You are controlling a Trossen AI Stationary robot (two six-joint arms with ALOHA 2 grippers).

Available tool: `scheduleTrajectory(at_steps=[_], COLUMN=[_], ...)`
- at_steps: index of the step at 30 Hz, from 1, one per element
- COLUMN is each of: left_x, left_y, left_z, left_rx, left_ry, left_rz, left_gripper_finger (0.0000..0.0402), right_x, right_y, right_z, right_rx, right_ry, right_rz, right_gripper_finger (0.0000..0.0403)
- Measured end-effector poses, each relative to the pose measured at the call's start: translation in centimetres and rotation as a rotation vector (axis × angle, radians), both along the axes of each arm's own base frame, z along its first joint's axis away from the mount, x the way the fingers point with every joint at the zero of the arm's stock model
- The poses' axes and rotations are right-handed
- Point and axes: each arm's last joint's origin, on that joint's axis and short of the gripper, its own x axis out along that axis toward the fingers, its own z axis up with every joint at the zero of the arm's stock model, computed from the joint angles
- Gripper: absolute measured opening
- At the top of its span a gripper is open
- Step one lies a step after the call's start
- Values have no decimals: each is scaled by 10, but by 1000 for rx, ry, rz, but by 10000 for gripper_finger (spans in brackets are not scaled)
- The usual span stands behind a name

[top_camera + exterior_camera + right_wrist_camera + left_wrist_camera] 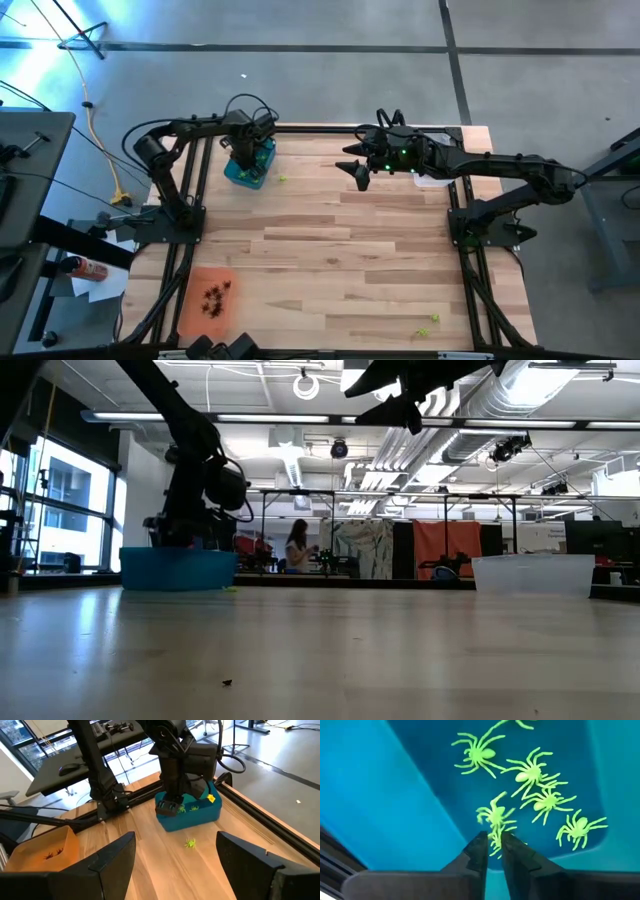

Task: Sort Halloween decoration
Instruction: Put the green spider toy into the blue bin

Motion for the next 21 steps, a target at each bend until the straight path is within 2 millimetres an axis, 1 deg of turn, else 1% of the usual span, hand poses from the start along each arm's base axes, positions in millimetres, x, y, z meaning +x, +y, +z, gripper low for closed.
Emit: scheduleTrajectory(at_steps=[6,9,12,14,15,18,21], left_x=[-3,-2,3,5,7,9,8], left_y=[-3,-3,2,4,3,-5,-26], left_z=[8,22,53,79,93,138,179], left_rx=[1,3,40,74,96,188,270], left_ry=[-4,-9,-47,-104,-159,-422,-795], left_rz=[-15,-36,-37,-32,-29,-31,-130], left_gripper_finger=[102,133,157,167,171,174,173], right_x=[0,0,0,1,1,2,3], right_y=[0,0,0,0,0,-1,-1], right_z=[0,0,1,3,4,8,12], right_rx=[-1,-2,-27,-46,-58,-101,-111], right_ry=[0,0,-4,-22,-34,-68,-105], right_rz=[0,1,8,12,14,22,21], right_gripper_finger=[271,271,271,271,271,271,271])
